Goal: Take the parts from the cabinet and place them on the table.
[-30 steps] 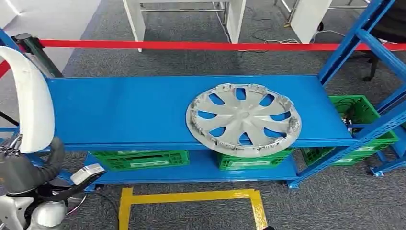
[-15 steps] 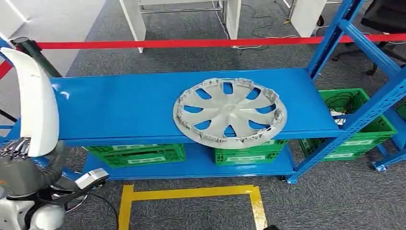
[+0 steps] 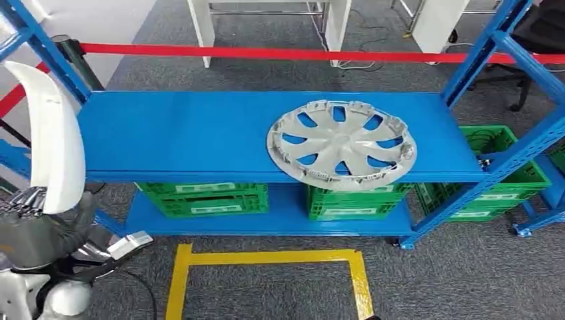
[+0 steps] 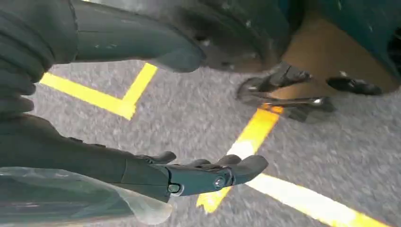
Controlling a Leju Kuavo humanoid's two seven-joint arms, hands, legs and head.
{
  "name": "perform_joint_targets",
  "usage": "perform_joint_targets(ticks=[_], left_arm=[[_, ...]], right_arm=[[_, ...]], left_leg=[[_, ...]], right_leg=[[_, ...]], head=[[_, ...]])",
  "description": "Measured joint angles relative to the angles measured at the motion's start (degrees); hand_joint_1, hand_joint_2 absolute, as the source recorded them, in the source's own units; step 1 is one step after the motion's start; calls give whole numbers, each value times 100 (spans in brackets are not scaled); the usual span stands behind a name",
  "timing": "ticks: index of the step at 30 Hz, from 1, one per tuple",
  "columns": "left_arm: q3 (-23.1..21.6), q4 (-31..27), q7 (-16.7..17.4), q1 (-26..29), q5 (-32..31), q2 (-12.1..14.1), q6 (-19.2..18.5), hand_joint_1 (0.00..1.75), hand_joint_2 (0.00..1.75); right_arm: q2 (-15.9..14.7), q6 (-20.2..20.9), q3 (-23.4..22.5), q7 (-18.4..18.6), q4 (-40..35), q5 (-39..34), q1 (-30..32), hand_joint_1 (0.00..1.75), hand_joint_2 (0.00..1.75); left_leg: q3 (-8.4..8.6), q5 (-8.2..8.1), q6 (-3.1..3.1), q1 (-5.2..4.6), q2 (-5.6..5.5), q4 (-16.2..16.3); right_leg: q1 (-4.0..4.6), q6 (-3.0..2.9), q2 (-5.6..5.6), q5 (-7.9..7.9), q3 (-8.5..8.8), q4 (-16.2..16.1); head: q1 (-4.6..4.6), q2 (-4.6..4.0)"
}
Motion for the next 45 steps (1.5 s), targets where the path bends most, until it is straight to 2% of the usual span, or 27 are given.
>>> perform_joint_targets(ticks=[1, 3, 5, 6, 7, 10, 11, 13, 15, 16, 18, 20, 22, 26, 27, 28, 30, 31, 32, 33, 35, 36, 38, 40, 42, 43, 45], left_arm=[[-9, 24, -2, -22, -39, -9, 0, 175, 175], [-52, 72, -15, -80, -57, -17, 0, 175, 175], [-90, 100, -15, -121, -57, -22, 0, 175, 175], [-98, 114, -20, -138, -61, -28, 0, 175, 175], [-101, 122, -22, -166, -72, -31, 0, 175, 175], [-125, 151, -31, -224, -79, -63, 0, 175, 175], [-127, 155, -31, -226, -76, -61, 0, 175, 175], [-125, 172, -24, -246, -70, -61, 0, 175, 175], [-125, 175, -9, -237, -26, -57, 0, 175, 175], [-114, 175, -4, -212, 32, -46, 0, 175, 175], [-52, 140, -75, -107, 94, -20, 0, 175, 175], [88, 8, -212, 44, 171, -11, 2, 175, 175], [220, -118, -360, 131, 288, -4, 2, 175, 175], [472, -311, -527, 363, 413, 2, 4, 175, 175], [496, -332, -540, 381, 428, -4, 4, 175, 175], [512, -365, -540, 399, 431, -4, 4, 175, 175], [551, -407, -549, 442, 437, -9, 4, 175, 175], [586, -409, -555, 456, 442, -11, 4, 175, 175], [608, -409, -562, 471, 444, -11, 4, 175, 175], [634, -411, -562, 492, 461, -11, 4, 175, 175], [689, -459, -542, 554, 529, -9, 4, 175, 175], [724, -472, -542, 582, 575, -4, 4, 175, 175], [802, -503, -544, 639, 703, 7, 6, 175, 175], [894, -512, -584, 655, 824, 33, 7, 175, 175], [962, -514, -651, 684, 931, 48, 7, 175, 175], [1031, -514, -653, 707, 953, 66, 7, 175, 175], [1071, -514, -647, 717, 966, 94, 7, 175, 175]], right_arm=[[0, 7, -2, -4, 0, -7, 2, 0, 175], [0, 9, -24, -4, 0, -20, 3, 0, 175], [-4, 13, -39, -4, 0, -37, -13, 0, 175], [-20, 15, -44, -4, -2, -44, -33, 0, 175], [-24, 17, -50, -13, -4, -46, -49, 0, 175], [-24, 24, -92, -11, -2, -59, -50, 0, 175], [-13, 35, -92, -11, 4, -59, -46, 0, 175], [-15, 39, -98, -4, 4, -57, -67, 0, 175], [-17, 31, -111, -2, 4, -31, -77, 0, 175], [-15, 26, -111, 7, 4, 5, -82, 0, 175], [15, -7, -111, 37, 4, 90, -89, 0, 175], [74, -43, -111, 65, 4, 155, -97, 0, 175], [120, -103, -111, 76, 4, 175, -103, 0, 175], [203, -142, -109, 107, 11, 216, -93, 0, 175], [208, -144, -109, 107, 13, 219, -96, 0, 175], [210, -146, -109, 114, 13, 219, -96, 0, 175], [212, -151, -109, 114, 11, 221, -107, 0, 175], [212, -160, -109, 114, 13, 221, -114, 0, 175], [214, -164, -109, 114, 13, 221, -114, 0, 175], [221, -210, -109, 114, 13, 221, -112, 0, 175], [269, -316, -109, 116, 13, 231, -109, 0, 175], [291, -339, -109, 118, 11, 236, -115, 0, 175], [332, -384, -109, 125, 9, 251, -127, 0, 175], [387, -411, -109, 131, 9, 256, -125, 0, 175], [428, -424, -109, 157, 11, 267, -84, 0, 175], [474, -426, -109, 166, 33, 271, -93, 0, 175], [487, -448, -109, 166, 31, 273, -106, 0, 175]], left_leg=[[-85, 55, 3, -22, 1, 16], [-248, 143, 1, -44, 1, 64], [-390, 228, -20, -54, -6, 111], [-428, 265, -42, -56, -4, 136], [-460, 296, -73, -76, -4, 161], [-480, 455, -168, -40, -1, 136], [-511, 451, -194, -45, -20, 154], [-627, -121, -281, -15, -17, 498], [-786, -802, -358, 53, -12, 1375], [-815, -907, -386, 69, -10, 1732], [-624, -650, -425, 109, -9, 1780], [-18, -258, -445, 138, -5, 937], [563, -484, -422, 111, -6, 25], [396, -337, -210, 74, -13, -1], [314, -257, -160, 91, 18, -16], [221, -192, -99, 88, 13, -16], [43, -42, -66, 66, 13, -14], [-72, 43, -58, 47, 14, -4], [-173, 118, -57, 30, 14, 3], [-275, 187, -62, 16, 13, 13], [-452, 320, -87, -6, 12, 48], [-513, 374, -104, -10, 11, 67], [-568, 467, -160, -43, 13, 114], [-593, 587, -200, -18, 22, 91], [-615, 742, -292, -9, -7, 52], [-673, 575, -324, 16, -15, 84], [-783, -285, -401, 41, -6, 695]], right_leg=[[1, -2, -1, -26, -43, 277], [11, -25, 0, 311, 210, 92], [45, -103, 10, 647, 858, -812], [67, -156, 33, 491, 1181, -1315], [73, -153, 29, 436, 1401, -1609], [113, -215, 23, 510, 1246, -1594], [42, -278, -11, 603, 1211, -1651], [51, -345, -46, 715, 1072, -1647], [54, -352, -64, 862, 952, -1638], [53, -343, -71, 940, 854, -1618], [41, -317, -85, 1046, 651, -1563], [19, -269, -85, 1118, 457, -1465], [32, -187, -81, 1177, 355, -1378], [3, -25, -91, 1383, 303, -1439], [-18, -10, -64, 1190, 247, -1366], [-10, -7, -46, 835, 164, -1161], [2, -1, -3, 108, -29, -342], [8, -2, -1, -67, -76, 83], [10, -10, -1, -16, -54, 317], [11, -26, -1, 181, 53, 355], [24, -88, 1, 635, 587, -183], [40, -129, 11, 648, 970, -682], [68, -177, 27, 335, 1723, -1728], [105, -184, 30, 294, 1637, -1775], [102, -284, -14, 421, 1525, -1776], [78, -325, -45, 489, 1451, -1773], [80, -374, -56, 654, 1248, -1756]], head=[[-4, 0], [-4, 0], [0, 0], [-2, 0], [-7, 0], [0, 0], [7, 0], [-51, -2], [-77, 0], [-81, 0], [-81, 0], [-85, 0], [-90, 0], [-85, 0], [-92, 0], [-54, -2], [-17, 0], [-7, -2], [-4, 0], [-2, 0], [2, 0], [2, 0], [2, 0], [-9, 0], [-2, 0], [5, 0], [-79, 0]])
